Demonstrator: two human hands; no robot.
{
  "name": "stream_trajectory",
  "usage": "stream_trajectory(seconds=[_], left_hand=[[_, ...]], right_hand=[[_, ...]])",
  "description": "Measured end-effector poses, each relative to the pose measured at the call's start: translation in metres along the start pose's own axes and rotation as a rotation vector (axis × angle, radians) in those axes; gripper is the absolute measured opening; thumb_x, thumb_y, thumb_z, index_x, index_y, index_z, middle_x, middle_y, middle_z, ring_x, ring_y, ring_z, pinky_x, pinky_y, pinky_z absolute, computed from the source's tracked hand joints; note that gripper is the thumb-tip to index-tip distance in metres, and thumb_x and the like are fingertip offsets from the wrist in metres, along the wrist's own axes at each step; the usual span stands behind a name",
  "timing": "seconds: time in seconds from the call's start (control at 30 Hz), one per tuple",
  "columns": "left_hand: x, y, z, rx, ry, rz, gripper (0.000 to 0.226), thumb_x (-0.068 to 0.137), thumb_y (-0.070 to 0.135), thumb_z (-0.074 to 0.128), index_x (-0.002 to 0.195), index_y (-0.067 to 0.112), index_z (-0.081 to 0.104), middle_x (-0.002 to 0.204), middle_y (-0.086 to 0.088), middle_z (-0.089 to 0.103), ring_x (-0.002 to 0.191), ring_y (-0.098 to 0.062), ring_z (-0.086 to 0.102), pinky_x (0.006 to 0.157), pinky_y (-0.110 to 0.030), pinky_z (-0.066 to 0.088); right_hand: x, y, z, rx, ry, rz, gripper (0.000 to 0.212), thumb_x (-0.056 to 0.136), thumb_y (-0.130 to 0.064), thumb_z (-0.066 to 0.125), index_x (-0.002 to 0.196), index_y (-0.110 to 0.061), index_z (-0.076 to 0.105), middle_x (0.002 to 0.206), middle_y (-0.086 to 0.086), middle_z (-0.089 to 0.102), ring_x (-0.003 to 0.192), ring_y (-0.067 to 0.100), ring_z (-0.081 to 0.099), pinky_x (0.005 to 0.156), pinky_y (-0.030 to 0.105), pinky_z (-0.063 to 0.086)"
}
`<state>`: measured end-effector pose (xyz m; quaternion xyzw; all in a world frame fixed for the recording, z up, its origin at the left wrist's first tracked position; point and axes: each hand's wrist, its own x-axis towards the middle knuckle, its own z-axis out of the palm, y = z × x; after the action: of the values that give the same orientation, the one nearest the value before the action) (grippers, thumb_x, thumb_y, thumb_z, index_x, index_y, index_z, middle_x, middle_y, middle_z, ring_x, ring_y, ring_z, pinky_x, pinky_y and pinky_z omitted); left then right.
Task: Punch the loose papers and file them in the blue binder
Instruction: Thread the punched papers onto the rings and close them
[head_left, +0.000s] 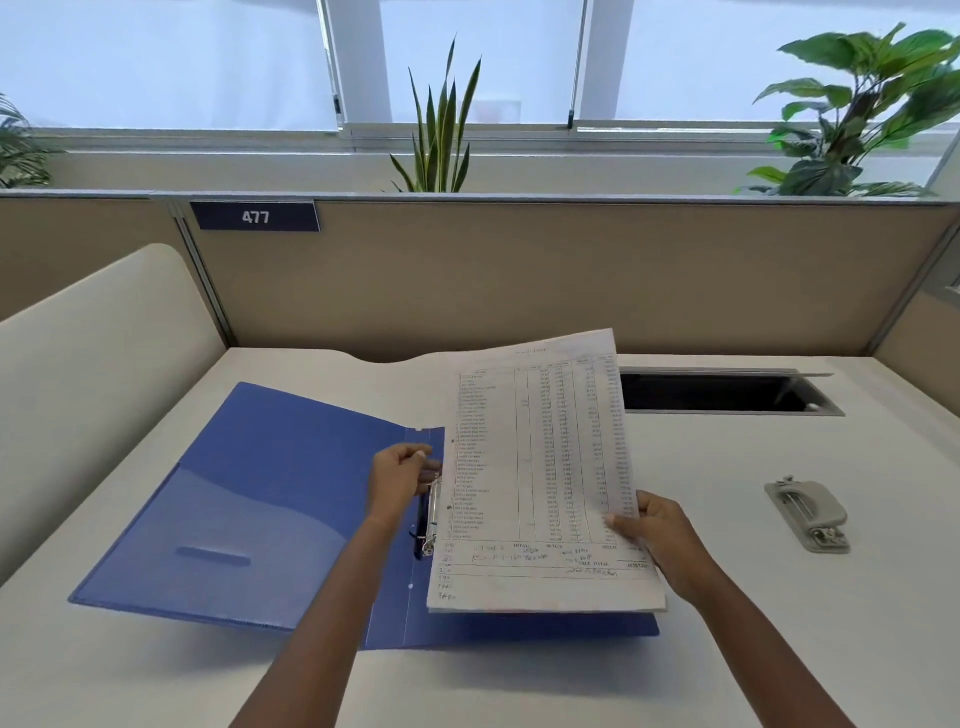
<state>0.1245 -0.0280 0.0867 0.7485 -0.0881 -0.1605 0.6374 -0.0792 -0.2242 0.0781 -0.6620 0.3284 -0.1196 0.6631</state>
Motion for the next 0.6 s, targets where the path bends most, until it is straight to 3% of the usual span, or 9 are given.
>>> stream_trajectory(seconds=[0.17, 0.23, 0.3, 0.37, 0.5, 0.6], left_hand=[[0.016, -0.028, -0.010, 0.276, 0.081, -0.012, 0.020, 0.092, 0.004, 0.048, 0.090, 0.001, 0.068, 0.089, -0.012, 0.066, 0.074, -0.022, 0.054, 0.073, -0.035, 0.048], [0.021, -0.034, -0.011, 0.319, 0.062, -0.034, 0.019, 0.092, 0.006, 0.048, 0.086, 0.004, 0.066, 0.086, -0.009, 0.063, 0.076, -0.022, 0.053, 0.074, -0.037, 0.049], [0.024, -0.038, -0.009, 0.331, 0.022, -0.062, 0.018, 0.094, 0.010, 0.048, 0.096, 0.003, 0.065, 0.085, -0.008, 0.063, 0.078, -0.022, 0.054, 0.081, -0.040, 0.052], [0.027, -0.039, -0.006, 0.319, -0.026, -0.090, 0.017, 0.094, 0.013, 0.049, 0.096, 0.005, 0.064, 0.084, -0.008, 0.064, 0.078, -0.023, 0.057, 0.083, -0.041, 0.053], [0.036, -0.039, -0.002, 0.147, -0.106, -0.187, 0.024, 0.094, 0.015, 0.050, 0.072, 0.010, 0.058, 0.074, -0.007, 0.063, 0.061, -0.018, 0.058, 0.056, -0.026, 0.053], [0.042, -0.041, 0.000, 0.072, -0.102, -0.241, 0.024, 0.093, 0.010, 0.051, 0.070, 0.010, 0.058, 0.069, -0.004, 0.062, 0.059, -0.016, 0.058, 0.045, -0.018, 0.051]], right_hand=[[0.004, 0.009, 0.008, -0.039, 0.020, 0.078, 0.022, 0.085, 0.005, 0.057, 0.085, -0.016, 0.063, 0.106, 0.006, 0.064, 0.081, 0.024, 0.066, 0.065, 0.033, 0.056], [0.006, 0.013, 0.012, -0.054, 0.022, 0.106, 0.019, 0.085, 0.006, 0.057, 0.096, -0.008, 0.064, 0.114, 0.011, 0.064, 0.087, 0.030, 0.067, 0.072, 0.039, 0.057], [0.009, 0.015, 0.016, -0.070, 0.022, 0.129, 0.024, 0.085, 0.006, 0.058, 0.108, -0.002, 0.061, 0.121, 0.016, 0.062, 0.099, 0.036, 0.065, 0.085, 0.046, 0.055], [0.010, 0.014, 0.021, -0.091, 0.020, 0.144, 0.021, 0.085, 0.004, 0.059, 0.104, -0.006, 0.061, 0.124, 0.016, 0.062, 0.097, 0.034, 0.065, 0.082, 0.043, 0.056], [0.011, 0.010, 0.030, -0.107, 0.007, 0.143, 0.022, 0.085, 0.003, 0.059, 0.085, -0.019, 0.061, 0.121, 0.014, 0.064, 0.080, 0.019, 0.066, 0.060, 0.025, 0.056], [0.015, 0.008, 0.035, -0.101, 0.012, 0.145, 0.022, 0.085, 0.005, 0.059, 0.084, -0.017, 0.061, 0.123, 0.016, 0.062, 0.090, 0.028, 0.065, 0.071, 0.033, 0.056]])
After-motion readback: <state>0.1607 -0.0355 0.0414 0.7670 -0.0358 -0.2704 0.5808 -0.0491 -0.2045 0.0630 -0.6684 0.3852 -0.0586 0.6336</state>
